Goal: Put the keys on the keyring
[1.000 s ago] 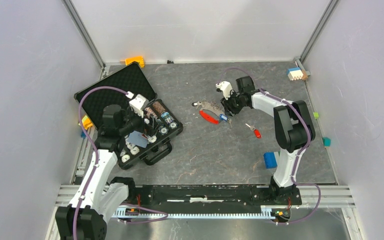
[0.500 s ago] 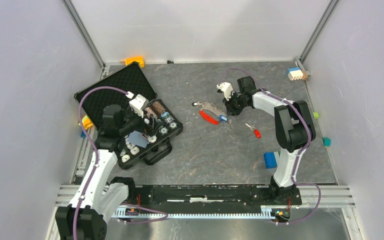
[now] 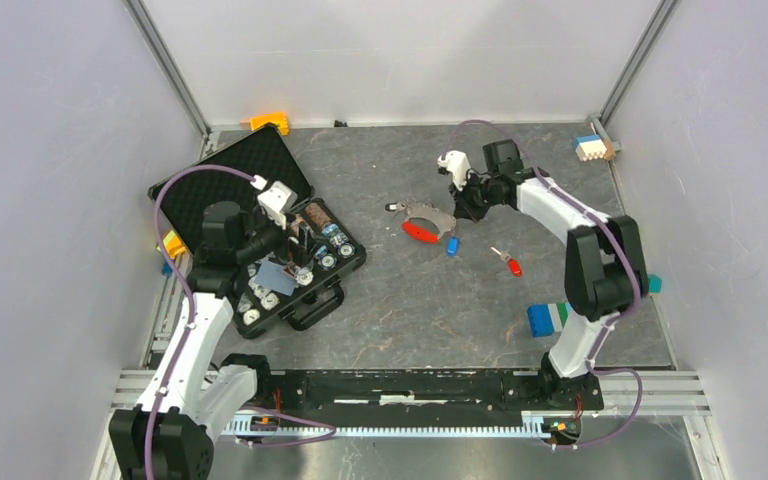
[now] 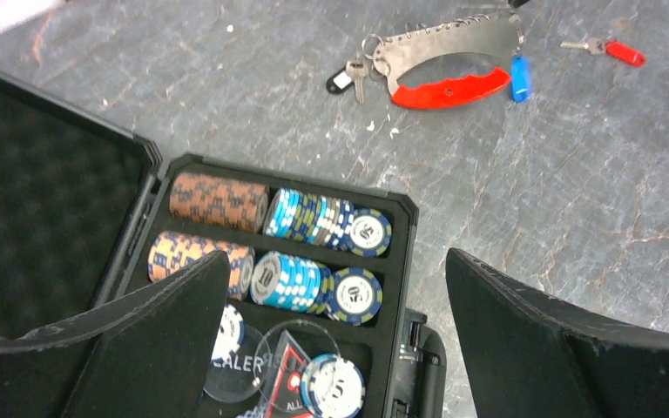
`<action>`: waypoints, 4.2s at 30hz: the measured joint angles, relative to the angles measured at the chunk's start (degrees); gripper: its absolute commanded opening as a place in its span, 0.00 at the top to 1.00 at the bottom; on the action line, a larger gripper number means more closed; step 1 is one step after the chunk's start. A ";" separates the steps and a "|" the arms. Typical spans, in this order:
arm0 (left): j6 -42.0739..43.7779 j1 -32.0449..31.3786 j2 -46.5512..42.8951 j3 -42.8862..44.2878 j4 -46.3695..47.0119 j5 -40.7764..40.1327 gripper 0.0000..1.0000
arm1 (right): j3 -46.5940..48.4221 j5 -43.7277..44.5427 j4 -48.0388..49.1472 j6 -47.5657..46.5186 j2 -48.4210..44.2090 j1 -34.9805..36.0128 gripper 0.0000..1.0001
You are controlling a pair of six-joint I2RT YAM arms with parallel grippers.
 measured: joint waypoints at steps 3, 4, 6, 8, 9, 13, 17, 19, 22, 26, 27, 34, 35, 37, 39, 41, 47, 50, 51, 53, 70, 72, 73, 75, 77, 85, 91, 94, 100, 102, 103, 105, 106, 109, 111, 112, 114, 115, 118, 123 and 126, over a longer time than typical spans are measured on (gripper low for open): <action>0.17 0.00 1.38 3.04 -0.48 1.99 0.01 | 0.00 -3.50 -0.81 -0.83 -6.86 0.17 1.00; 0.17 -0.07 1.97 4.44 -0.57 3.15 0.02 | 0.00 -4.87 -0.92 -1.07 -9.38 0.33 1.00; 0.09 -0.31 3.06 6.78 -0.72 5.27 0.05 | 0.00 -7.65 -0.98 -1.44 -14.16 0.92 1.00; -0.55 -1.03 4.46 9.35 -0.68 7.56 0.10 | 0.00 -10.64 -0.98 -1.79 -18.64 2.08 1.00; -1.09 -1.64 5.22 10.67 -0.57 8.50 0.14 | -0.04 -12.11 -0.85 -1.77 -20.59 2.73 1.00; -2.71 -6.84 8.44 15.06 0.15 11.06 0.24 | -3.28 -17.46 3.67 0.24 -28.26 5.79 1.00; -3.06 -15.15 11.69 18.58 0.70 12.41 0.32 | -8.13 -22.80 9.42 3.67 -33.86 8.50 1.00; -3.02 -19.02 12.61 19.56 0.76 12.79 0.34 | -10.38 -24.55 12.04 5.01 -35.23 9.29 1.00; -2.56 -24.22 12.79 20.13 0.76 13.38 0.35 | -14.95 -26.82 15.76 6.51 -37.13 10.78 1.00; -1.33 -28.83 12.79 20.37 0.81 14.29 0.37 | -18.29 -29.64 16.61 6.69 -37.66 13.25 1.00; -1.01 -29.31 12.79 20.37 0.74 14.36 0.38 | -18.62 -30.05 16.48 6.21 -37.66 13.88 1.00; 3.28 -31.91 13.14 19.78 0.37 13.66 0.45 | -18.91 -31.58 14.73 1.60 -37.70 16.20 1.00; 4.04 -32.44 13.11 19.32 0.42 13.60 0.45 | -19.12 -31.95 14.82 1.38 -37.73 16.31 1.00; 5.33 -33.53 13.14 18.14 0.28 13.09 0.47 | -19.82 -32.61 14.86 1.07 -37.79 16.35 1.00; 6.25 -34.27 13.16 17.33 0.04 12.57 0.50 | -20.57 -33.11 14.86 0.81 -37.79 16.57 1.00; 7.21 -34.69 13.16 16.79 0.02 12.15 0.55 | -21.38 -33.66 14.84 0.59 -37.81 16.61 1.00; 9.46 -34.99 13.51 16.37 0.07 11.63 0.61 | -22.03 -35.30 14.60 0.11 -37.81 16.68 1.00; 10.36 -35.15 13.88 15.61 0.09 11.61 0.61 | -22.03 -35.78 14.27 -0.37 -37.81 16.83 1.00; 10.62 -35.21 13.99 15.34 0.09 11.65 0.61 | -22.03 -35.87 14.19 -0.55 -37.81 16.92 1.00; 11.34 -35.28 14.16 14.64 0.04 12.20 0.61 | -22.03 -36.00 13.92 -0.74 -37.81 16.94 1.00; 12.96 -35.30 14.40 11.74 1.79 15.39 0.72 | -22.03 -37.03 13.20 -1.51 -37.90 17.05 1.00; 12.81 -35.30 14.40 11.52 2.69 15.45 0.73 | -22.05 -37.03 13.44 -1.22 -37.94 17.03 1.00; 12.59 -35.30 14.40 11.37 3.10 15.50 0.74 | -22.05 -37.03 13.60 -1.09 -37.97 17.05 1.00; 12.15 -35.30 14.45 11.17 3.91 15.67 0.76 | -22.05 -37.00 13.81 -0.90 -37.99 17.03 1.00; 11.72 -35.30 14.51 11.10 4.35 15.69 0.77 | -22.08 -36.94 14.16 -0.61 -37.99 17.03 1.00; 10.25 -35.58 15.15 10.54 6.88 15.96 0.90 | -22.38 -36.74 15.76 0.63 -37.99 17.03 1.00; 10.05 -35.58 15.34 10.19 7.34 16.09 0.98 | -22.75 -36.57 15.78 1.46 -37.99 16.96 1.00; 10.05 -35.58 15.32 9.90 7.61 16.04 0.98 | -22.93 -36.39 15.80 1.49 -37.99 16.96 1.00; 10.14 -35.67 14.97 9.77 6.38 14.93 0.98 | -23.32 -35.26 16.04 0.85 -38.01 17.11 0.69; 10.64 -35.74 15.17 11.23 2.12 14.03 0.98 | -23.34 -34.42 16.06 -0.04 -38.01 17.31 0.63; 11.21 -35.95 15.50 12.39 -0.15 13.49 0.98 | -23.34 -33.59 15.98 -0.50 -38.01 17.31 0.61; 12.46 -36.52 16.50 15.13 -4.48 12.02 0.98 | -23.34 -32.22 15.74 -1.16 -38.01 17.31 0.56; 13.27 -36.89 17.27 16.87 -6.86 11.28 0.98 | -23.34 -31.58 15.61 -1.62 -38.01 17.31 0.55; 15.08 -37.79 18.91 20.55 -12.00 9.16 0.98 | -23.34 -30.23 14.86 -2.43 -38.01 17.31 0.55; 16.22 -38.47 19.21 21.75 -14.67 7.10 0.98 | -23.34 -29.88 14.40 -2.78 -38.01 17.44 0.57; 16.59 -38.80 19.23 22.12 -15.76 6.12 0.98 | -23.34 -29.83 14.29 -2.91 -38.01 17.53 0.59; 17.38 -39.58 19.32 23.15 -18.29 3.82 0.98 | -23.34 -29.88 14.08 -3.06 -38.01 17.70 0.63; 17.75 -39.89 19.45 23.96 -19.71 2.21 0.98 | -23.32 -29.97 14.01 -3.06 -38.01 17.81 0.64; 18.69 -41.44 19.74 25.57 -21.84 -1.40 0.98 | -23.32 -30.47 13.97 -2.95 -38.01 18.08 0.65; 19.56 -43.23 20.70 27.61 -24.33 -6.62 0.98 | -23.30 -31.45 14.05 -2.14 -37.86 18.62 0.70; 20.02 -44.46 21.55 28.59 -25.31 -9.25 0.98 | -23.28 -31.85 14.47 -1.27 -37.35 19.12 0.73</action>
